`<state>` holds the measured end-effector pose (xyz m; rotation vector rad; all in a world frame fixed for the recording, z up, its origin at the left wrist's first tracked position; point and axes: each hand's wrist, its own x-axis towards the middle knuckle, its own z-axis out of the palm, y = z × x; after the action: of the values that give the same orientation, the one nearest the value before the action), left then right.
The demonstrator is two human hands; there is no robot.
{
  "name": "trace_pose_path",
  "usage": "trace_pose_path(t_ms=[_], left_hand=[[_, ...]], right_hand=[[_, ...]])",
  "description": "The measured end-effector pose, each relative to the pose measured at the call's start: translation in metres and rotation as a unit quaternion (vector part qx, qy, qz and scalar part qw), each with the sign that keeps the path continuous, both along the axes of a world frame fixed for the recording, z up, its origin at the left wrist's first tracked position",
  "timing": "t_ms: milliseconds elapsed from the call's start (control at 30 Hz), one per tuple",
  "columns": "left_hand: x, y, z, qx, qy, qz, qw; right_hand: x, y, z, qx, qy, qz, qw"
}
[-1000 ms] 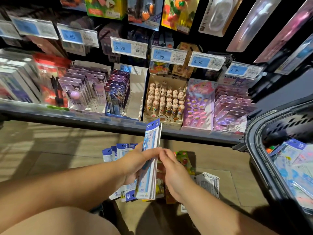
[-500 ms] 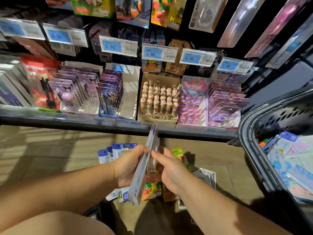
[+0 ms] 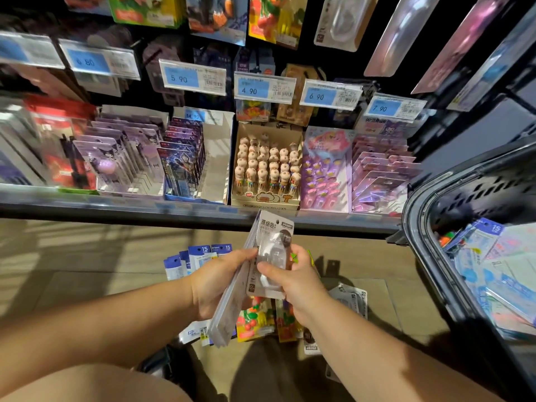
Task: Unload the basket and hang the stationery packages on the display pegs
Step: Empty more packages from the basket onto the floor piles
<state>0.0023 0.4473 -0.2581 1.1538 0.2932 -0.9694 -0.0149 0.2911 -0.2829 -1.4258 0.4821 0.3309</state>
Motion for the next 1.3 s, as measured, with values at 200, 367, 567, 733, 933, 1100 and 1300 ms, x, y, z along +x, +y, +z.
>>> trace_pose_path(t_ms=[200,367,567,733,933,1100,1300], left_hand=[[0.003,0.003,-0.001,0.132,-0.059,0.039,0.989],[0.0,0.013,-0.017,0.191,-0.06,0.046,0.979],[-0.008,0.006,-0.034,0.235,-0.043,0.043,0.97],[-0.009,-0.003,-0.033,0.241,-0.041,0.023,0.969],[-0.01,-0.007,-0.036,0.249,-0.038,0.043,0.967],[-0.01,-0.012,-0.039,0.233,-0.036,0.068,0.969],[-0.005,-0.013,-0.044,0.187,-0.031,0.126,0.974]], right_hand=[[-0.002,-0.016,-0.006,-0.002,0.014,-0.034,0.999],[-0.023,-0.057,-0.033,-0.061,0.111,-0.071,0.989],[-0.055,-0.112,-0.059,-0.183,0.176,-0.111,0.961],[-0.052,-0.132,-0.071,-0.228,0.188,-0.101,0.95],[-0.044,-0.131,-0.074,-0.305,0.243,-0.056,0.919],[-0.03,-0.082,-0.05,-0.26,0.159,0.019,0.952],[-0.025,0.002,-0.017,-0.006,0.131,0.146,0.981]])
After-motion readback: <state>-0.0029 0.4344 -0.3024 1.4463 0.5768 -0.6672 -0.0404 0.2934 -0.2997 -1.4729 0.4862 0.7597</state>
